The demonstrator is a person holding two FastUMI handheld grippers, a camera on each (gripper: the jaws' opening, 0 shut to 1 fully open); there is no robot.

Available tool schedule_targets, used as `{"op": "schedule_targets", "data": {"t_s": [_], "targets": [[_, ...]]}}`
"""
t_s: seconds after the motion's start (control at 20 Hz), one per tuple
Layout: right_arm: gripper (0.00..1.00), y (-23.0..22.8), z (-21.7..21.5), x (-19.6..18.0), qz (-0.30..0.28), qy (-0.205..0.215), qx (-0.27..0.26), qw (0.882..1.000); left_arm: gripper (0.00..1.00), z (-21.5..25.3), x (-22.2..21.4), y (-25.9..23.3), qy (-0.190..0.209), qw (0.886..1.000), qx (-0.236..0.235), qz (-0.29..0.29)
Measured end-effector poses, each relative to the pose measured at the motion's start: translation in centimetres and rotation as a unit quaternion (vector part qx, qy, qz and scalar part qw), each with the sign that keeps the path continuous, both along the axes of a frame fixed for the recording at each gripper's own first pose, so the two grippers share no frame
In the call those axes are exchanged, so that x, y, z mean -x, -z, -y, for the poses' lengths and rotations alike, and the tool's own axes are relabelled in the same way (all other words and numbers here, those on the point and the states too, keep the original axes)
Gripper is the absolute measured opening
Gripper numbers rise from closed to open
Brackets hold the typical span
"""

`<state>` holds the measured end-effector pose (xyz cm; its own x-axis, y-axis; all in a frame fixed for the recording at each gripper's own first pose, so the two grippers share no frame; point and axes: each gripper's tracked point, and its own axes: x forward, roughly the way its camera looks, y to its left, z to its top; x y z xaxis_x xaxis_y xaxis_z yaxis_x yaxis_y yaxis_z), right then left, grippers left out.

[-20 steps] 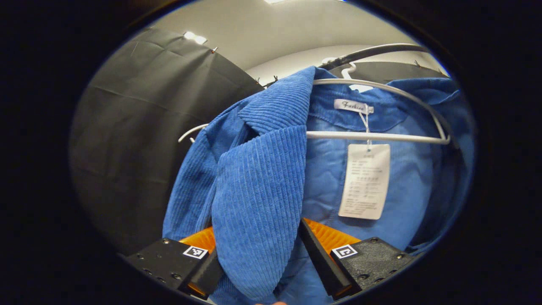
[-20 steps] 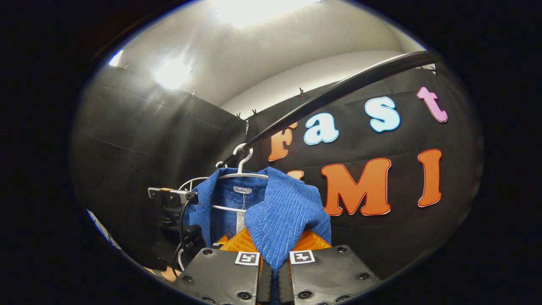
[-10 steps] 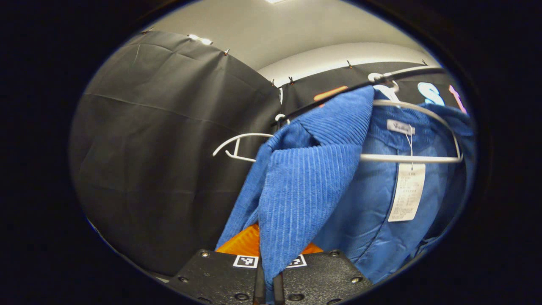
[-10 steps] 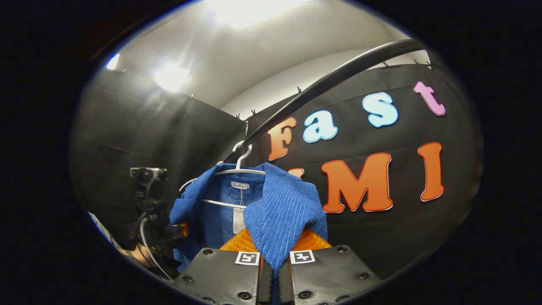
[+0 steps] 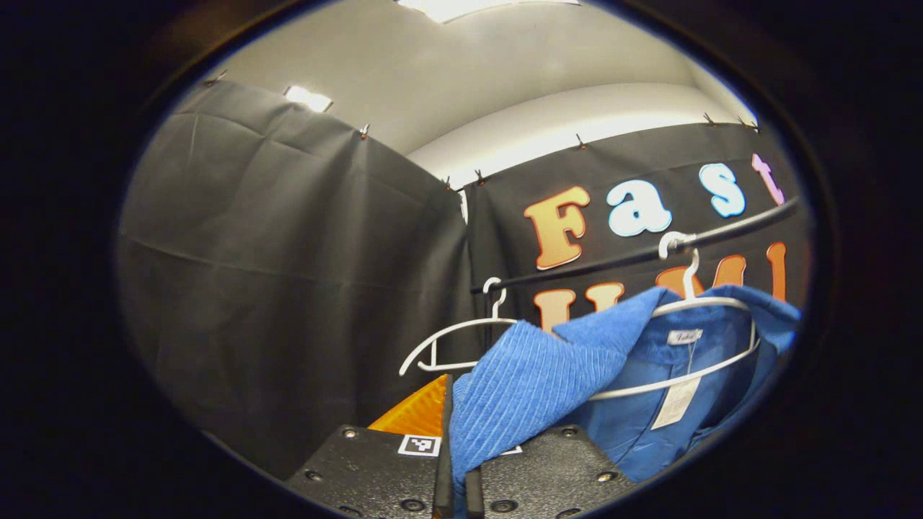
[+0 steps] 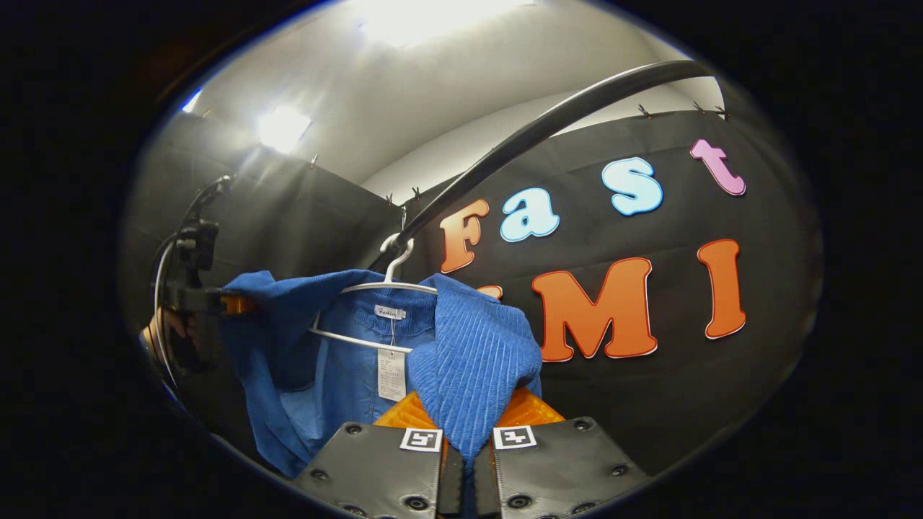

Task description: Grasp the clothes on the hanger with both hands and then place them into the laundry hamper below.

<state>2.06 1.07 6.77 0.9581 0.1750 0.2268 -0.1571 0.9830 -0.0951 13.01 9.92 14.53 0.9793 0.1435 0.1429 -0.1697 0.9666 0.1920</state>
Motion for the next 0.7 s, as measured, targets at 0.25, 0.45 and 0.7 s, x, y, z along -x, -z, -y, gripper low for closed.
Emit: {"op": "schedule_targets", "data": {"t_s": [0.25, 0.45, 0.7], "targets": [[0.12, 0.5, 0.5, -1.2, -0.009, 0.002, -0.009, 1.0, 0.08, -1.3, -3.1, -7.8, 0.011, 0.999, -0.036, 0.039], [0.12, 0.6, 0.9, -1.3, -0.012, 0.007, -0.008, 1.0, 0.08, -1.5, -8.1, -7.5, 0.032, 0.994, -0.101, 0.02], [0.12, 0.8, 1.9, -1.2, -0.016, 0.024, -0.004, 1.0, 0.07, -3.0, -12.5, 0.8, 0.051, 0.996, -0.048, -0.055]]}}
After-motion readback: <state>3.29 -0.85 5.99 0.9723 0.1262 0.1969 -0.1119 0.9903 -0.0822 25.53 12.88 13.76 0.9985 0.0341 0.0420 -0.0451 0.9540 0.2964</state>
